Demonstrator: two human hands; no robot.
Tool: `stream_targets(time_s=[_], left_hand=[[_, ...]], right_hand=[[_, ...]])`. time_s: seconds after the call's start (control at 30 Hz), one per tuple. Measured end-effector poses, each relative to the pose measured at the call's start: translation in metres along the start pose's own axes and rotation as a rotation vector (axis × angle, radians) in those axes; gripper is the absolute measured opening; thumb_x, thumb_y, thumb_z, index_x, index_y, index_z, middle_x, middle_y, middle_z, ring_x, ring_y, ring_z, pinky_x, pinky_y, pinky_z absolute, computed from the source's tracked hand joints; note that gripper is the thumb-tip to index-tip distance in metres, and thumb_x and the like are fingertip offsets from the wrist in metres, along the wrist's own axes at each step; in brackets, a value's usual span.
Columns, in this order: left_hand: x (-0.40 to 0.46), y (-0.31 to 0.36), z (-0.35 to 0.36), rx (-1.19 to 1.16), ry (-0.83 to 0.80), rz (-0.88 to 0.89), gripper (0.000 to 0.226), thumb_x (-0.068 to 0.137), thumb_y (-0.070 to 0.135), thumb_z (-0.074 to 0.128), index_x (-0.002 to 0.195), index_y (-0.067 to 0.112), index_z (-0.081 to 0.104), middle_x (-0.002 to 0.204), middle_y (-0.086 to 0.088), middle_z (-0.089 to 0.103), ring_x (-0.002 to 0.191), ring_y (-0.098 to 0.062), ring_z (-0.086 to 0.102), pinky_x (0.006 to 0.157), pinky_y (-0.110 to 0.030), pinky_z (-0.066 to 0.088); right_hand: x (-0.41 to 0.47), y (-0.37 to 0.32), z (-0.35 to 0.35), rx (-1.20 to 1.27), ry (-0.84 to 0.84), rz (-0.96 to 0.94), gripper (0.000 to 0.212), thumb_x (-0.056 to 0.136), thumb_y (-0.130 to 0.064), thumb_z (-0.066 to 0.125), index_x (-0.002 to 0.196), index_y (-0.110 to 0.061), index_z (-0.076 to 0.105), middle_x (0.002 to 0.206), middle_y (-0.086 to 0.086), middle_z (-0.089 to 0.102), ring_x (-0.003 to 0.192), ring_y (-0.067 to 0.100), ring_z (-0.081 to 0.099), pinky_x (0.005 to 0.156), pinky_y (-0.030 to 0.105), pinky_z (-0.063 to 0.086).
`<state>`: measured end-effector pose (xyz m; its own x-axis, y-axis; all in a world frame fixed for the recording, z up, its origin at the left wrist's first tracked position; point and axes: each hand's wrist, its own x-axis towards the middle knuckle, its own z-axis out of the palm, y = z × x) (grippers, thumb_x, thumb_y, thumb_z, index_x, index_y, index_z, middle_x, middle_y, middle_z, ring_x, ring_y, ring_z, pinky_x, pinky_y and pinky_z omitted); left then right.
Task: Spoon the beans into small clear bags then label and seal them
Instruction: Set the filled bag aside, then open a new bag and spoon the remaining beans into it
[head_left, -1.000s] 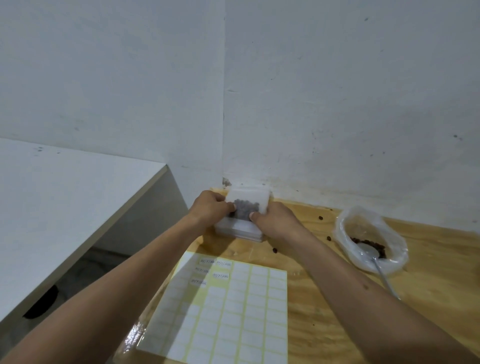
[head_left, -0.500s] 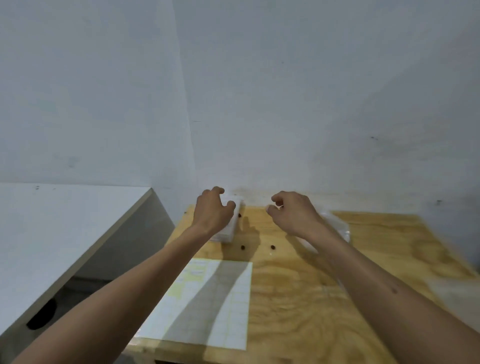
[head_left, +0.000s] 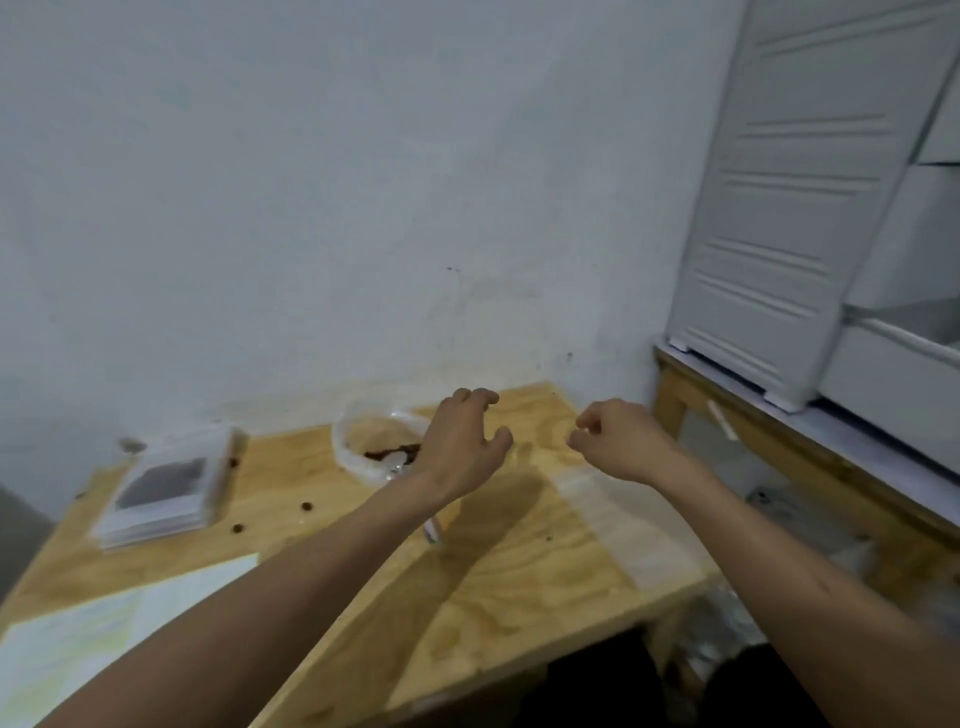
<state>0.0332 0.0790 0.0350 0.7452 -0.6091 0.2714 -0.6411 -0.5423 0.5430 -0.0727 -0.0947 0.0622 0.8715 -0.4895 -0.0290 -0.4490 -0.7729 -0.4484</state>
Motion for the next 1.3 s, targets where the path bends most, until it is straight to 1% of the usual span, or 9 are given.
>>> stream_targets(time_s=[0.17,0.33,0.5,0.67,0.77,0.97,1.03,1.17,1.3], left_hand=[[0.015,0.024,0.052,0.053,-0.252,-0.055,0.071,0.095,0.040,0.067,0.153,0.010,0.039,0.154,-0.013,0.044,0.139,-0.031,0.044,0.108,-0.038,0.042],[0.016,0.030,0.079,0.103,-0.427,-0.146,0.086,0.087,0.049,0.075,0.154,0.010,0.038,0.153,-0.013,0.044,0.143,-0.035,0.034,0.112,-0.044,0.040],[0.018,0.025,0.083,-0.126,-0.360,-0.251,0.082,0.075,0.028,0.089,0.146,0.012,0.050,0.129,-0.007,0.059,0.125,-0.028,0.054,0.100,-0.036,0.049],[0.016,0.015,0.074,-0.482,-0.181,-0.354,0.011,0.090,0.004,0.073,0.100,0.004,0.077,0.080,-0.007,0.069,0.073,-0.020,0.063,0.066,-0.030,0.052],[0.015,0.013,0.059,-0.628,-0.095,-0.373,0.015,0.091,0.001,0.071,0.080,0.011,0.074,0.072,-0.003,0.067,0.066,-0.017,0.060,0.063,-0.032,0.055],[0.017,0.006,0.010,-0.655,0.127,-0.237,0.006,0.094,0.013,0.072,0.089,0.014,0.075,0.081,0.003,0.071,0.074,-0.015,0.065,0.074,-0.035,0.059],[0.016,0.005,-0.007,-0.603,0.207,-0.164,0.007,0.095,0.017,0.072,0.092,0.015,0.077,0.085,0.004,0.075,0.080,-0.013,0.070,0.078,-0.031,0.059],[0.003,-0.002,-0.030,-0.503,0.321,-0.018,0.011,0.094,0.013,0.070,0.096,0.010,0.081,0.083,0.003,0.076,0.077,-0.012,0.069,0.075,-0.027,0.056],[-0.012,-0.019,-0.045,-0.434,0.347,0.010,0.013,0.090,0.011,0.074,0.100,0.013,0.082,0.082,0.011,0.072,0.072,-0.004,0.064,0.073,-0.028,0.056]], right_hand=[[-0.005,0.046,0.010,-0.155,-0.084,0.160,0.038,0.099,-0.044,0.058,0.081,-0.010,0.054,0.080,0.006,0.059,0.078,0.026,0.062,0.060,0.034,0.045],[-0.004,0.058,0.024,-0.174,-0.128,0.200,0.043,0.087,-0.050,0.072,0.104,-0.013,0.060,0.112,0.009,0.066,0.100,0.028,0.065,0.072,0.034,0.051],[0.002,0.066,0.027,0.117,-0.062,0.247,0.073,0.078,-0.039,0.086,0.138,-0.010,0.055,0.136,0.011,0.059,0.120,0.029,0.060,0.087,0.033,0.052],[0.013,0.063,0.028,0.303,0.086,0.171,0.047,0.080,-0.028,0.086,0.122,-0.013,0.069,0.115,0.005,0.070,0.098,0.018,0.062,0.079,0.028,0.047],[0.020,0.053,0.026,0.389,0.163,0.130,0.048,0.078,-0.030,0.088,0.120,-0.014,0.070,0.114,0.005,0.071,0.104,0.023,0.066,0.082,0.029,0.049],[0.022,0.008,0.024,0.437,0.524,-0.114,0.039,0.088,-0.043,0.077,0.117,-0.020,0.067,0.114,-0.004,0.064,0.109,0.015,0.060,0.091,0.038,0.053],[0.018,-0.016,0.019,0.505,0.492,-0.161,0.034,0.091,-0.053,0.069,0.097,-0.020,0.073,0.096,-0.009,0.071,0.094,0.010,0.066,0.082,0.031,0.054],[0.015,-0.058,0.015,0.541,0.344,-0.135,0.072,0.089,-0.073,0.052,0.079,-0.006,0.076,0.078,0.007,0.075,0.077,0.019,0.071,0.082,0.036,0.055],[0.016,-0.081,0.018,0.719,0.237,-0.119,0.030,0.090,-0.036,0.065,0.074,-0.015,0.079,0.072,-0.005,0.078,0.071,0.010,0.074,0.085,0.037,0.060]])
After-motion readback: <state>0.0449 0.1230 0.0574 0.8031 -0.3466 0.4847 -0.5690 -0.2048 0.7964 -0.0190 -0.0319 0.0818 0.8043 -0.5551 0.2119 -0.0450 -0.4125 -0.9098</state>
